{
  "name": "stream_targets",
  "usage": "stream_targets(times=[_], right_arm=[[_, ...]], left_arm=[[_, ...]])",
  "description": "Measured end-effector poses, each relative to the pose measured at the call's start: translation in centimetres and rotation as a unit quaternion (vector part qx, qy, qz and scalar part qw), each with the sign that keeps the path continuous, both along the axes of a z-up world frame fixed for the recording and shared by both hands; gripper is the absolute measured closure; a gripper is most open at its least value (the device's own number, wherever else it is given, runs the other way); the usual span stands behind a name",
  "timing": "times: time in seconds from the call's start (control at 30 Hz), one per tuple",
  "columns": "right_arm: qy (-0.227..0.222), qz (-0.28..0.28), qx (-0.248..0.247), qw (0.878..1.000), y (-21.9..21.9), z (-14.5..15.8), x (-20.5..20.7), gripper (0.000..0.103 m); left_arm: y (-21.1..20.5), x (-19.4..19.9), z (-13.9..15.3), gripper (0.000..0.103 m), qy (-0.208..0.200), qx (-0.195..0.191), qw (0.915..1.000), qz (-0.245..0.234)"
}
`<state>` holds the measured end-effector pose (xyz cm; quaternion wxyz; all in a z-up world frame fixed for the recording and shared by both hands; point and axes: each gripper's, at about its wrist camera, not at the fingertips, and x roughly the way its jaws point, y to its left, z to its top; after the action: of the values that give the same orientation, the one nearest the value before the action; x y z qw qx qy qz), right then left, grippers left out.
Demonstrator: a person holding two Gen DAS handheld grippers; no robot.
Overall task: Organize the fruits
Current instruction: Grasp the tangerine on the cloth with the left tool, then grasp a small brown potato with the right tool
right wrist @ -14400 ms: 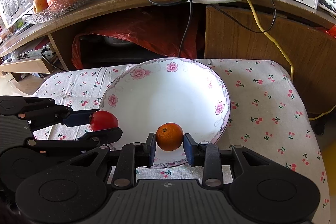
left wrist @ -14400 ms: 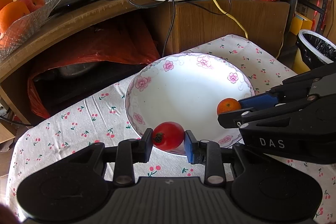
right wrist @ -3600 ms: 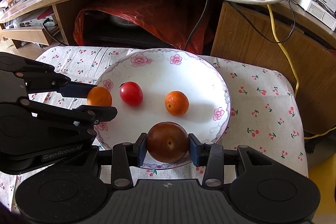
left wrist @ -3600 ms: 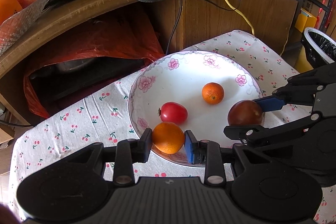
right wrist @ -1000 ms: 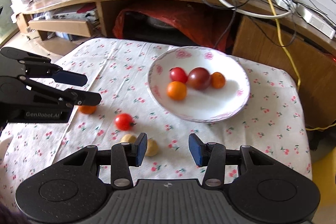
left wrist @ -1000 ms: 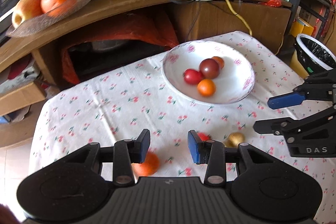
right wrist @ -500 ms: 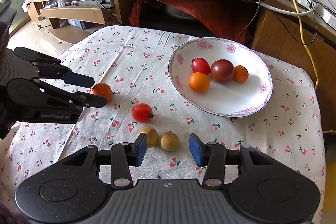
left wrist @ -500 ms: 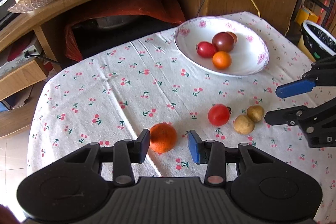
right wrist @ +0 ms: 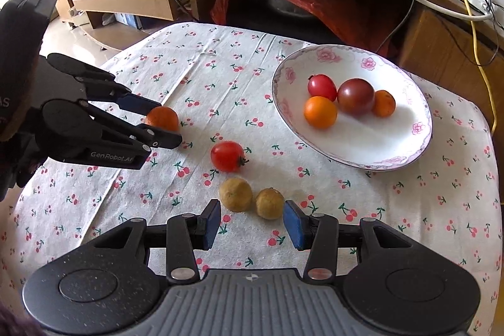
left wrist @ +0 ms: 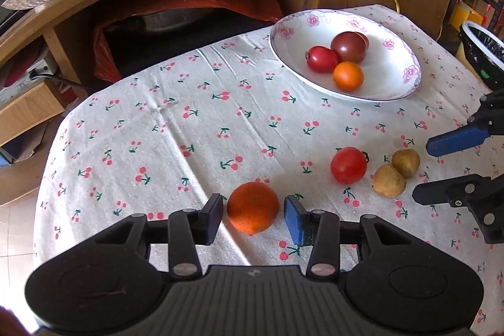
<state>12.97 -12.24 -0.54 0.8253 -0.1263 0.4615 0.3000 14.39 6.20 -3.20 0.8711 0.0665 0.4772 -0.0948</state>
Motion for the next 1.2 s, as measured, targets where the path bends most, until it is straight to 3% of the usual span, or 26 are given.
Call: stream_targets(times=[0.2,0.3,0.63,0.73,0.9,1.2], right_arm=[[0.006,0.011,0.001,1.0,-0.6,-0.1,0.4,0.063],[0.005,0.015,-0.003,1.0,-1.1,-0.1,0.5,0.063],[0.006,0.026,-0.027,0.999,-0.7,-1.5,1.6,0.068],[0.004,0.025,-0.027,0.999,-0.6,-1.8,1.8,0.07],[0.012,0.027,-0.019,0.999,-0.6,-2.0,1.9,0.083],[0.023,0.022,-0.036,0.999,-0.3,-1.5,1.1,0.084]], left_arm=[[-0.2,-0.1,0.3,0.061,-0.005,-0.002,0.9999,-0.009],[0.0,-0.3,0.6,0.061,0.005,-0.026,0.9995,-0.015],[-1.7,-1.4,1.2,0.061,0.018,-0.056,0.9967,-0.057],[-2.3,-1.6,1.0,0.061,0.022,-0.053,0.9962,-0.066],[-2.8,-1.7,0.5,0.061,0.03,-0.049,0.9958,-0.071],[-3.2,-2.5,0.7,0.061,0.026,-0.038,0.9958,-0.08]])
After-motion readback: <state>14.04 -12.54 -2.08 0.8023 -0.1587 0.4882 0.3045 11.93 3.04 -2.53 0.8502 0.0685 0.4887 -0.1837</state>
